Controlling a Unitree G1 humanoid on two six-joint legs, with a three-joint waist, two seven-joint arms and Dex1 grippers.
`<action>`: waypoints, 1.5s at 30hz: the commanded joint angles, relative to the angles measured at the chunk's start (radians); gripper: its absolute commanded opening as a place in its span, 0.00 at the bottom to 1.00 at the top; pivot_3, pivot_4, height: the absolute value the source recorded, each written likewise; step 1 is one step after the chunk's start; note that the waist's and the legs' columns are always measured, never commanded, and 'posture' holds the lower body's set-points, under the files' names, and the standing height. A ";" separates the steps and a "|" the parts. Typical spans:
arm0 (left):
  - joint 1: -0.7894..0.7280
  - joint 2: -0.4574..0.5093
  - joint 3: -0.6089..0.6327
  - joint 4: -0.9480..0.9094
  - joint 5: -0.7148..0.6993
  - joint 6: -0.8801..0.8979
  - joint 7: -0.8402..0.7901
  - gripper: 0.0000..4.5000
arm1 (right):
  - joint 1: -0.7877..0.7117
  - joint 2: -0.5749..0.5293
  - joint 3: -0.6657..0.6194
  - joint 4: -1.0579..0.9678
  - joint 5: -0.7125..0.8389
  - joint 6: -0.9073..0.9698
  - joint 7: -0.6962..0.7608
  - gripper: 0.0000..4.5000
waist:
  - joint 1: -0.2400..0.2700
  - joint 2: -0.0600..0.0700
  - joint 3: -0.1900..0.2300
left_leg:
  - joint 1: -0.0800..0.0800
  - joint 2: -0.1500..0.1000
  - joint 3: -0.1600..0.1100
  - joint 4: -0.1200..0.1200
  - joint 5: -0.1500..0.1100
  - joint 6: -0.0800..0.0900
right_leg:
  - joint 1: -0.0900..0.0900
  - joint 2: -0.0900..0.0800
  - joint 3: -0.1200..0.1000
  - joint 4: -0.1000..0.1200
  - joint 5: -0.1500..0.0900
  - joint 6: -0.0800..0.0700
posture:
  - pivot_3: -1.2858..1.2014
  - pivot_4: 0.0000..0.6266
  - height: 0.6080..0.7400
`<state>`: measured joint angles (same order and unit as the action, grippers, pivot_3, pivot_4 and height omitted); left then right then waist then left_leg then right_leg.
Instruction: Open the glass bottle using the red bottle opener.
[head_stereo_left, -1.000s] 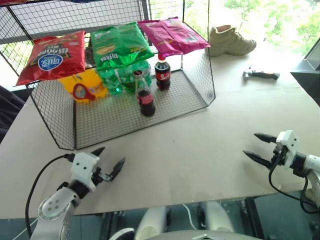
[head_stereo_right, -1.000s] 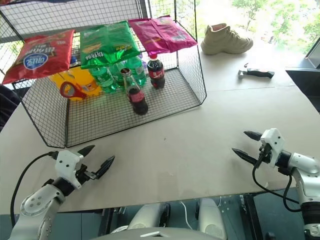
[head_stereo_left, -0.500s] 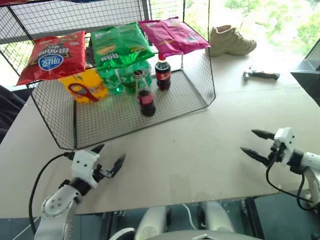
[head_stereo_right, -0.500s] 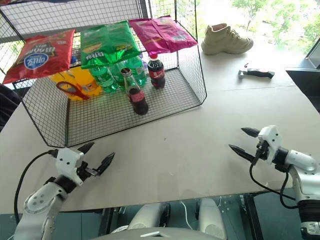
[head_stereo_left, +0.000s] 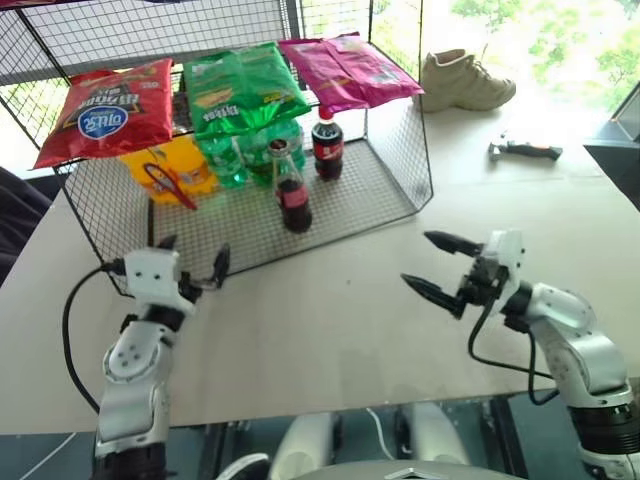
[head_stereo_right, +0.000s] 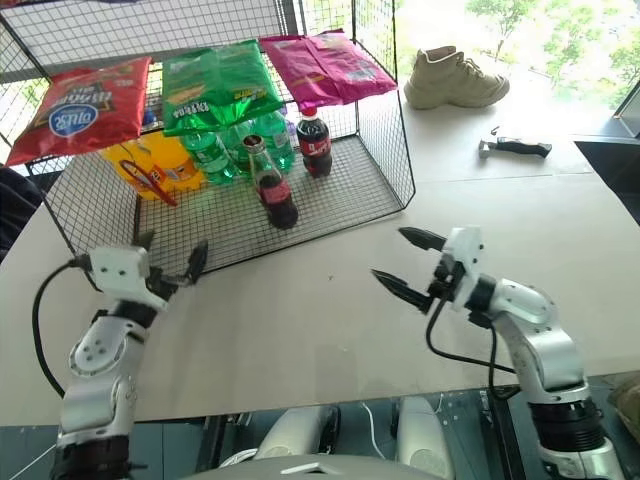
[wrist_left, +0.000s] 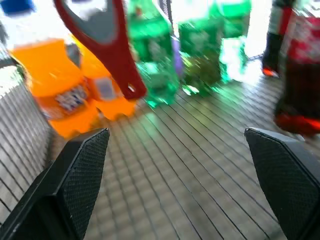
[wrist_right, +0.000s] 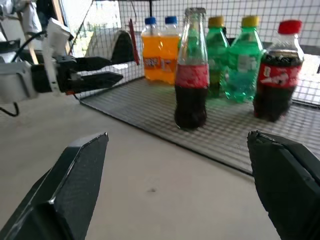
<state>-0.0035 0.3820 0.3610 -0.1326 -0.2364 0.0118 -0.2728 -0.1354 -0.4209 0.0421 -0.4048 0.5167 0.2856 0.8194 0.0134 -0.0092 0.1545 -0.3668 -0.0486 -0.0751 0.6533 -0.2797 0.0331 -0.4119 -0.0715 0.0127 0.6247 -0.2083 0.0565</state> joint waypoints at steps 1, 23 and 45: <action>-0.069 0.005 0.049 0.024 0.009 -0.004 0.073 1.00 | -0.040 0.033 0.027 -0.124 0.039 0.065 -0.080 1.00 | 0.000 -0.001 0.000 | 0.000 0.000 0.000 0.000 0.000 0.000 | 0.000 0.000 0.000 0.000 0.000 0.000 | 0.52 0.24 1.00; -0.279 0.066 0.035 0.222 0.015 -0.081 0.056 1.00 | -0.084 0.011 0.105 -0.252 -0.119 0.124 -0.237 1.00 | -0.002 -0.004 0.000 | -0.002 -0.001 -0.001 0.000 0.002 -0.004 | -0.002 0.001 -0.001 0.001 0.000 0.000 | 0.52 0.24 1.00; -0.236 -0.011 0.046 0.064 -0.271 0.065 -0.048 0.02 | -0.112 0.019 0.102 -0.246 -0.100 0.122 -0.222 1.00 | -0.003 -0.004 0.000 | -0.001 -0.001 -0.001 0.000 0.002 -0.004 | -0.002 0.001 -0.001 0.001 0.000 0.000 | 0.52 0.24 1.00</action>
<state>-0.2478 0.3727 0.4003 -0.0108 -0.4619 0.0513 -0.2998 -0.2272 -0.4055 0.1521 -0.6108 0.4002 0.4253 0.5919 0.0109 -0.0135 0.1544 -0.3682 -0.0494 -0.0760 0.6533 -0.2774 0.0292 -0.4138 -0.0707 0.0118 0.6259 -0.2083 0.0565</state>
